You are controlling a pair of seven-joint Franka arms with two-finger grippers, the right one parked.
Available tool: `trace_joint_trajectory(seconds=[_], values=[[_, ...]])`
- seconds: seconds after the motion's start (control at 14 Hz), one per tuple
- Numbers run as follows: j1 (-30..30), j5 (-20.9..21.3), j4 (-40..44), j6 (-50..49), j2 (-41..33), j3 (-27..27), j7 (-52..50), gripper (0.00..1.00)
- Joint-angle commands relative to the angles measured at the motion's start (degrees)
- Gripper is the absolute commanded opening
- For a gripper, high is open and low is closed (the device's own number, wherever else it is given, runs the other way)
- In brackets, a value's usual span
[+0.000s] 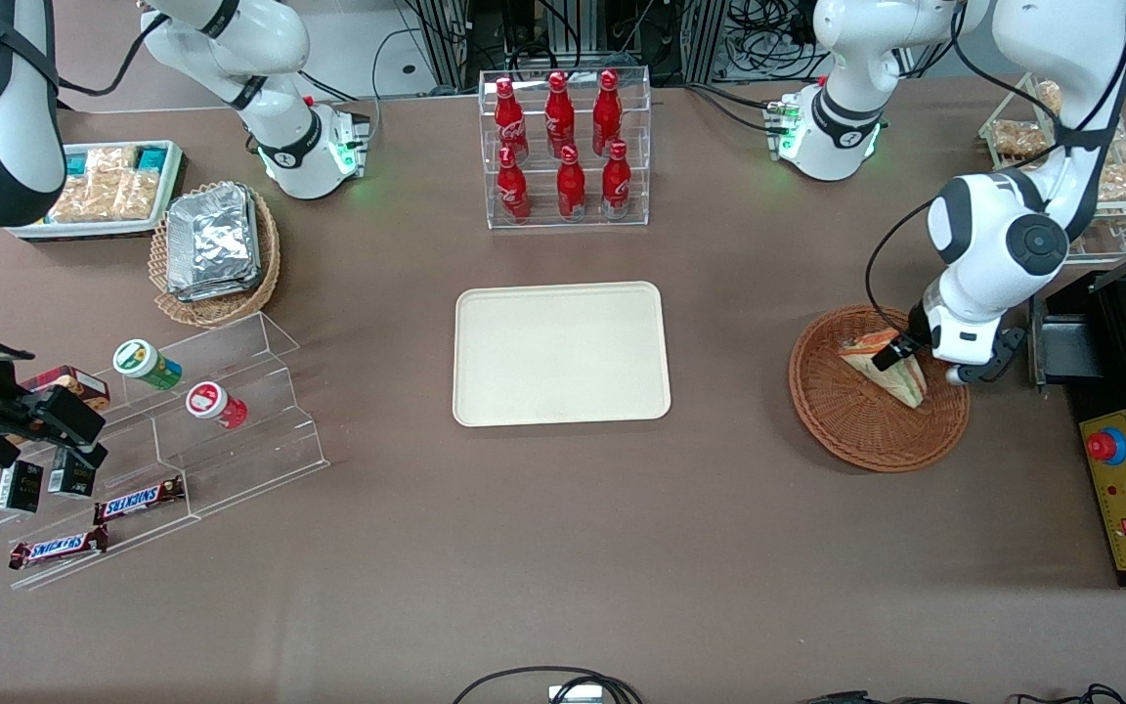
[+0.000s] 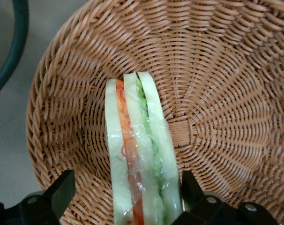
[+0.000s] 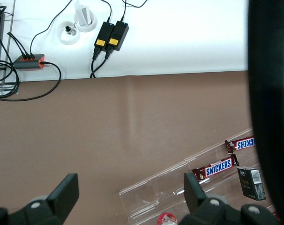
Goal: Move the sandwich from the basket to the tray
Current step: 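Move the open left gripper over the sandwich in the basket, then lower the left gripper and close it on the sandwich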
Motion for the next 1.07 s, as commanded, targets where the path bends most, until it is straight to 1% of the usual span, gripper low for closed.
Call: trace_joint_trajectory(seconds=[0.0,0.07,0.21,0.29,0.5,0.57,0.79,0.93,1.0], values=[[0.22,0.50,-0.40,1.57,0.73,-0.29,-1.55,0.97],[0.22,0.50,-0.31,1.58,1.09,-0.38,-1.81,0.76],[0.14,0.50,-0.05,1.58,1.44,-0.38,-4.09,0.08],[0.05,0.50,0.13,1.58,1.62,-0.38,-4.36,0.00],[-0.04,0.50,0.92,0.97,1.01,-0.38,-4.63,0.00],[-0.04,0.50,1.71,-0.61,0.13,-0.38,-4.54,0.00],[-0.39,1.03,8.46,-13.15,-2.24,-0.82,-3.93,0.00],[-0.48,4.96,13.11,-20.62,-3.04,-1.69,-3.57,0.00],[-0.48,6.38,16.27,-25.19,-2.95,-3.09,-3.40,0.00]])
